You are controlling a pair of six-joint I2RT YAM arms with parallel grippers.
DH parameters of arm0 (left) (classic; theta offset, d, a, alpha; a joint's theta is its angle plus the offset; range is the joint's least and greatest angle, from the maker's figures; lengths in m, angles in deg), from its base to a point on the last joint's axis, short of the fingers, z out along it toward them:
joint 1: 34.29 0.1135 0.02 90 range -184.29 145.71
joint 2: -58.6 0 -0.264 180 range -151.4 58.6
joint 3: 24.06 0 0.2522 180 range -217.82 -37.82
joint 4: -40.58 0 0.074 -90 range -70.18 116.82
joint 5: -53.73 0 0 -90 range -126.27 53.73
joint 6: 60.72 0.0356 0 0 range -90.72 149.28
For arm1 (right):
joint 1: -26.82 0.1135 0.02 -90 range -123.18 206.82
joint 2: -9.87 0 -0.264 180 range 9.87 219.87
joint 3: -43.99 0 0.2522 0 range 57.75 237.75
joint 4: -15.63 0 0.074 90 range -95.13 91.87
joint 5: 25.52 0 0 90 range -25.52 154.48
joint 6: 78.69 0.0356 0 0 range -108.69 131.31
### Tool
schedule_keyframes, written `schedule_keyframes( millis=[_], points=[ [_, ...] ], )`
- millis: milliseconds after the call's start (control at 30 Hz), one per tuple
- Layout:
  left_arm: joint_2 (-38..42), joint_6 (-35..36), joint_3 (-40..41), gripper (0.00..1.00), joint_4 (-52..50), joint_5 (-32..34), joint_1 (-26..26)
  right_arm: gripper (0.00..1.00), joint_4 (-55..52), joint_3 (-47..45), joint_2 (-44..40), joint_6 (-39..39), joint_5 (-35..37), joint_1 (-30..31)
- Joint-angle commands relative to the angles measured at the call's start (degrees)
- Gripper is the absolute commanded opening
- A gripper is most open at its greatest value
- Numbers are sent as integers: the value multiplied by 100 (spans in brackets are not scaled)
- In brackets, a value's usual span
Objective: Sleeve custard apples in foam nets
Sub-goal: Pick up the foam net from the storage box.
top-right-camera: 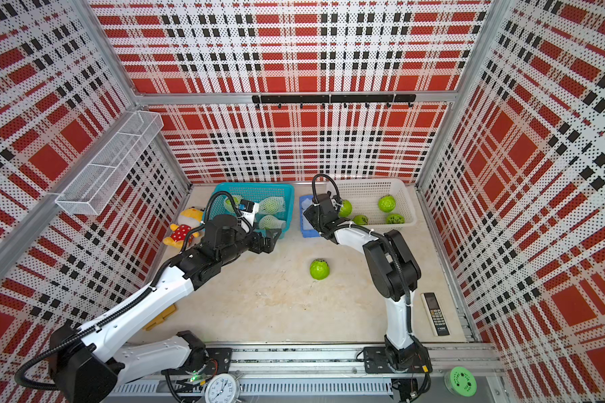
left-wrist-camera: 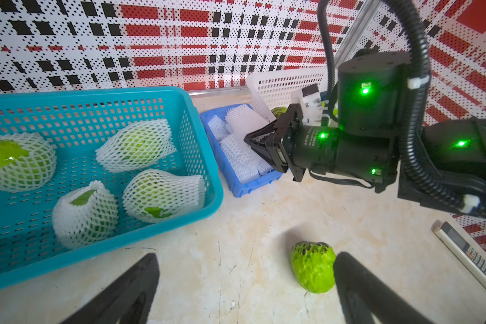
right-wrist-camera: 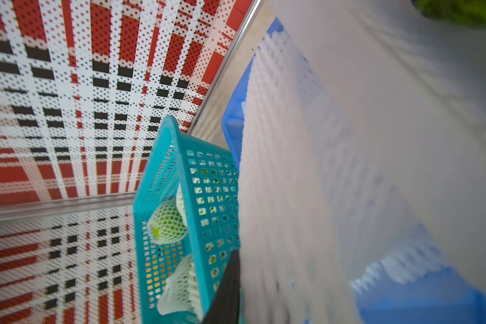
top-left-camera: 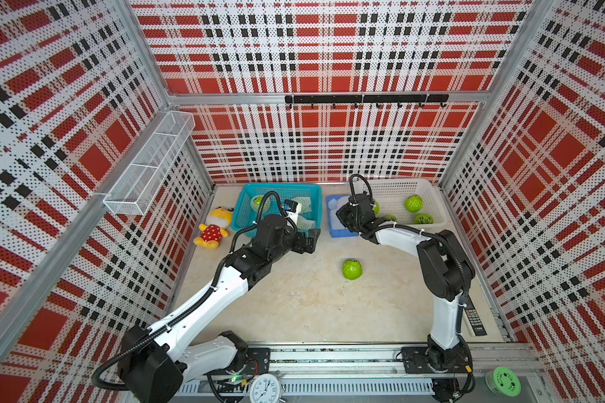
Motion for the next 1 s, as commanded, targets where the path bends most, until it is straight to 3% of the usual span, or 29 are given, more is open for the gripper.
schedule_keyframes(
  millis=[0, 300, 467, 567, 667, 833, 967],
  points=[
    [139, -21, -21, 100, -10, -27, 19, 1, -41, 145, -410, -461, 284, 110],
    [572, -31, -260, 100, -284, 158, -238, 0, -480, -560, -2071, -1412, 423, 522],
    [1107, -346, -361, 100, -550, -669, -158, 0, -305, -1324, -3369, -1978, -862, 676],
    [1464, -802, -291, 98, -650, -1453, -17, 0, -180, -1966, -4243, -2229, -1739, 706],
    [1785, -1489, 34, 95, -387, -2175, 77, 0, -387, -2489, -5135, -2538, -2139, 777],
    [1866, -3068, 782, 87, 944, -3138, 112, 0, -553, -3173, -6320, -2715, -2221, 837],
    [1556, -4029, 1058, 81, 1922, -3306, -176, 0, -577, -3433, -6658, -2874, -2169, 897]
  ],
)
